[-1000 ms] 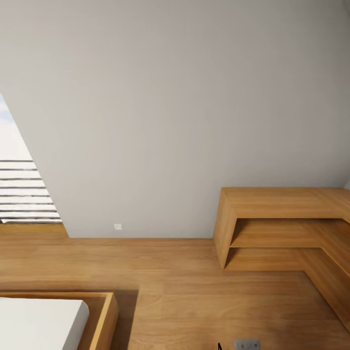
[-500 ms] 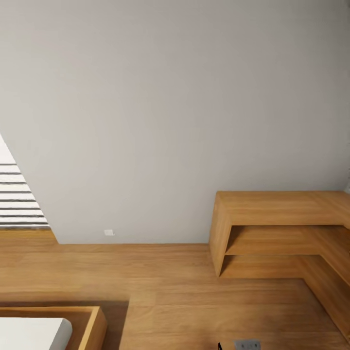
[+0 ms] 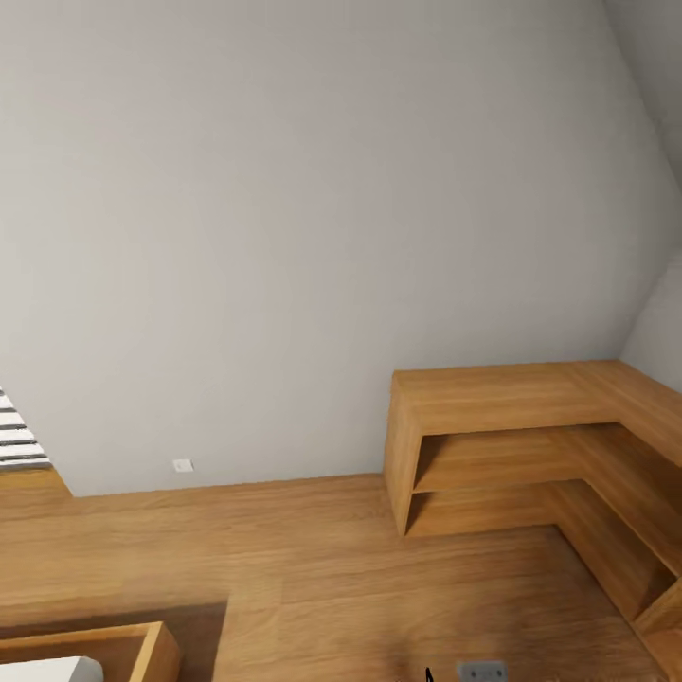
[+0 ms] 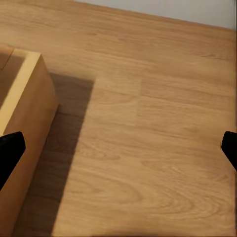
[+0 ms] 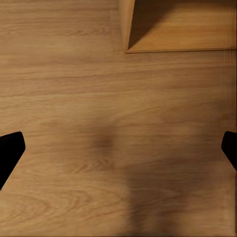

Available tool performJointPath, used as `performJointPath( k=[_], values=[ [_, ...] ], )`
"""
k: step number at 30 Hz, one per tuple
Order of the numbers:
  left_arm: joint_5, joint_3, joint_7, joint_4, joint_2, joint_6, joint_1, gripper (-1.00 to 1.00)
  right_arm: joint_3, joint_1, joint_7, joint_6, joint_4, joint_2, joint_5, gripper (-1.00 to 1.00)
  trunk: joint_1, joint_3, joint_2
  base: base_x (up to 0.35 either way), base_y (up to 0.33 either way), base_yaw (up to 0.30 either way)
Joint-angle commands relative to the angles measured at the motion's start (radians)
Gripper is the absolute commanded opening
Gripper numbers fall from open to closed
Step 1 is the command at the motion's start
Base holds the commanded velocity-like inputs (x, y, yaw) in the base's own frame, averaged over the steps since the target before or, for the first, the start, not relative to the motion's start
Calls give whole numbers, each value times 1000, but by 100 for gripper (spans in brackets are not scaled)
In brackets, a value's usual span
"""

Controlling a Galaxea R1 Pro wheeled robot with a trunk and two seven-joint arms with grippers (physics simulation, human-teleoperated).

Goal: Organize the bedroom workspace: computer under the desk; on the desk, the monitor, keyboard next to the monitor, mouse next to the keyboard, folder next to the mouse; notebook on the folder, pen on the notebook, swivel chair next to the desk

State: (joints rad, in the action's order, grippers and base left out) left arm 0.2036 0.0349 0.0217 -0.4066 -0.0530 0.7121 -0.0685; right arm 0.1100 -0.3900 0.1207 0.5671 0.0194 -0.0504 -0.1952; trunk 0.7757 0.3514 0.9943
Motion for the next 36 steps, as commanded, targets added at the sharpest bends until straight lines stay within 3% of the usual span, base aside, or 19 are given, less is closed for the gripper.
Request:
performJointPath(
  k=[1,27,36],
  values=[
    [-4,4,2,-2,-1,0,-1,100,8,-1,5,4,2,0,-11,100,0,1,1,4,-2,-250],
    [-3,6,3,2,0,0,-1,100,8,-1,5,4,2,-5,-11,100,0,1,1,1,0,-256],
    [-4,5,1,4,-1,-1,-1,100,8,-1,5,3,2,-6,-12,100,0,8,1,159,0,-206]
  ],
)
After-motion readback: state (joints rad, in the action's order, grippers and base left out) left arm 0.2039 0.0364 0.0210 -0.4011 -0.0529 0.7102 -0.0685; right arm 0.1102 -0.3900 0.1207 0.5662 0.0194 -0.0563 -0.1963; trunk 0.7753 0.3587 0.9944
